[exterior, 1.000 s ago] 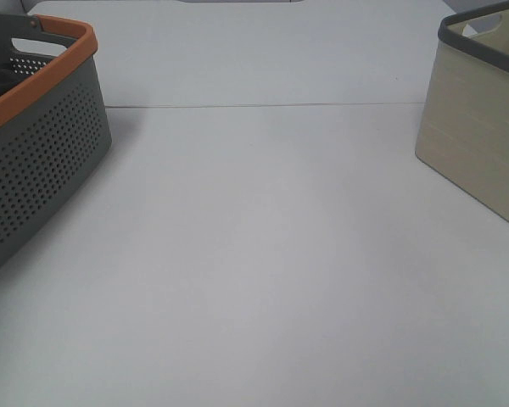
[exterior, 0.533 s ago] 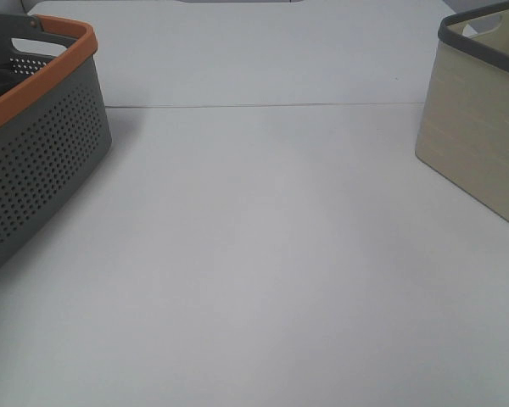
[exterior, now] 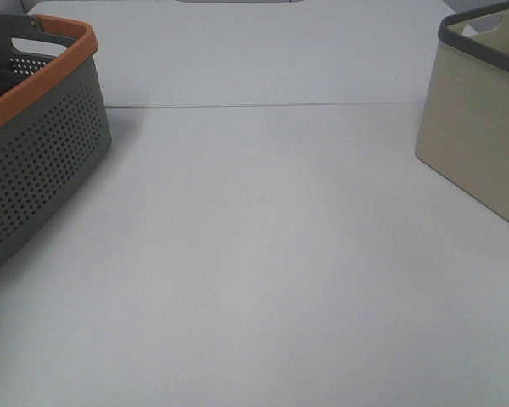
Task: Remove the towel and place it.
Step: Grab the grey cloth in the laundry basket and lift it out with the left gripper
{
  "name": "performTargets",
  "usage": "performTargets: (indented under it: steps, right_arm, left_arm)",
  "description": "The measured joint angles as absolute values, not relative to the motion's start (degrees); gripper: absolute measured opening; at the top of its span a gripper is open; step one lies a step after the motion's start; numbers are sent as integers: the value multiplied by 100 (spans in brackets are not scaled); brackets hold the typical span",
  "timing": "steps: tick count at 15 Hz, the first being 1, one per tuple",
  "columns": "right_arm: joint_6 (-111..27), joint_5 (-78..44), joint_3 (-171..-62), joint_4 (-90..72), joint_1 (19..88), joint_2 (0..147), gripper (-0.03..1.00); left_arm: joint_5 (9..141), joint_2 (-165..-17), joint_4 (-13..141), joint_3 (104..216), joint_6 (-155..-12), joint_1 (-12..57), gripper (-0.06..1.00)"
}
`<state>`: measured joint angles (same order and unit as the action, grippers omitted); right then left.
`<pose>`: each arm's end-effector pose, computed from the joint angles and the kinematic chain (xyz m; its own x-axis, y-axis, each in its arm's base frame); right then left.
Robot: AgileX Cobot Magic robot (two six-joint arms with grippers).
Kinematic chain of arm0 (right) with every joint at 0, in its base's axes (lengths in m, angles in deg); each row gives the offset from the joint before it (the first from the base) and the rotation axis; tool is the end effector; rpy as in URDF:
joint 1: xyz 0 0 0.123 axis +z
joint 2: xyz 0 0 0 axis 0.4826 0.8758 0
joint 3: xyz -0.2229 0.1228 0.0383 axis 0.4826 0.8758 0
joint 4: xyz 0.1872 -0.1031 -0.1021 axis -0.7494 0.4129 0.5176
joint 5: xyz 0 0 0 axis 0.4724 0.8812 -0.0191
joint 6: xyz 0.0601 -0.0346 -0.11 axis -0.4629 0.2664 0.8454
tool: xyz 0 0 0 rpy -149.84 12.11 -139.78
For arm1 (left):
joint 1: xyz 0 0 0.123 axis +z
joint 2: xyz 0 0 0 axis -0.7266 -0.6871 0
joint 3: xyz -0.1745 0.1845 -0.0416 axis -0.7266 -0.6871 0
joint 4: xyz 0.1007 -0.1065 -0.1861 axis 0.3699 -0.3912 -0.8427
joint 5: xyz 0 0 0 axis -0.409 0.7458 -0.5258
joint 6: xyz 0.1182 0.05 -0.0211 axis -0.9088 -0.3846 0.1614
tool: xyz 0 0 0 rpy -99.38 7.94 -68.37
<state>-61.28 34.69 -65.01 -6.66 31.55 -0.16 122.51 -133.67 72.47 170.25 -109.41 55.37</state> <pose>0.0425 0.0127 0.2524 -0.4537 -0.0379 -0.8904 -0.1274 0.9916 0.0227 0.4104 0.0542 0.1499 -0.6285 0.7444 -0.2256 0.7112 0.6674 0.2209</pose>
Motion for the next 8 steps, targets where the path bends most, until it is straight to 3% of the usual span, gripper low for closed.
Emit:
performTargets:
  steps: [8]
  right_arm:
    - [-6128, 3469, -6501, -666, 3155, -16, 73]
  left_arm:
    - [13483, -12238, 6955, 17696, -9784, 5537, 0]
